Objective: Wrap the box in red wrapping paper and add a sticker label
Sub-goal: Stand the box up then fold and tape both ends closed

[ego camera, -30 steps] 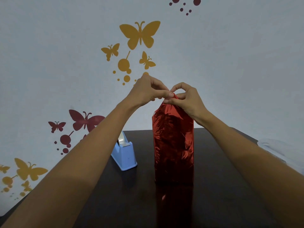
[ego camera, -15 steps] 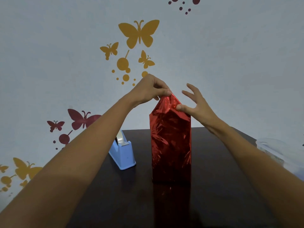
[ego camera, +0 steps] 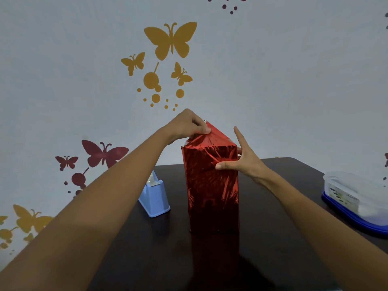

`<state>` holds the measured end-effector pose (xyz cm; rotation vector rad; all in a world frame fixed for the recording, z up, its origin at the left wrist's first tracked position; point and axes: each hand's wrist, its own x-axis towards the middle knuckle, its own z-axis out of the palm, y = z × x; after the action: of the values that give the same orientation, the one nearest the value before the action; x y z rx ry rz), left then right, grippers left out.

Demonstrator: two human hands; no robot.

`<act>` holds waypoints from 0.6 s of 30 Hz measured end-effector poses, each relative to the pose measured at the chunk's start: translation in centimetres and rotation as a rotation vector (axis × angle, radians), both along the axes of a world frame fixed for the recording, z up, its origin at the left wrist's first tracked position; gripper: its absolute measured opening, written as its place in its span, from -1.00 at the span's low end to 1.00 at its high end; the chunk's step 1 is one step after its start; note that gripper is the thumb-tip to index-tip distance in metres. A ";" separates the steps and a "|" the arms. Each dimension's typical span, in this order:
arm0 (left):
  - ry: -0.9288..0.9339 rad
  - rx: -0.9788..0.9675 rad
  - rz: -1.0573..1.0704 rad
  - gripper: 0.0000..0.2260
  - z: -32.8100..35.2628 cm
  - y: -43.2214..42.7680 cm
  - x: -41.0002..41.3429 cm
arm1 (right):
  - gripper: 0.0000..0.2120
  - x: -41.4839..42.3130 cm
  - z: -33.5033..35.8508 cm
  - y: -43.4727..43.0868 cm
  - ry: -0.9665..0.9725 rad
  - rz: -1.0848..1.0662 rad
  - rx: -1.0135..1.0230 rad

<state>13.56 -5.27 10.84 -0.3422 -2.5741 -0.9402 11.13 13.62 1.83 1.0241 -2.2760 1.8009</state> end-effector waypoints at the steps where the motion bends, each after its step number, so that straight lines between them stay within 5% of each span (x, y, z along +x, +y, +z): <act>1: -0.006 -0.015 0.009 -0.85 -0.1 0.1 -0.2 | 0.09 -0.1 0.0 0.0 0.007 -0.004 -0.005; 18: 0.028 -0.050 0.028 -0.93 -1.3 0.5 -0.5 | 0.11 -0.9 -0.7 -0.2 -0.014 0.004 -0.034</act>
<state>13.11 -4.81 9.53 -0.3293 -2.5739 -0.8560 10.18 13.40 1.14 1.0139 -2.2442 1.8478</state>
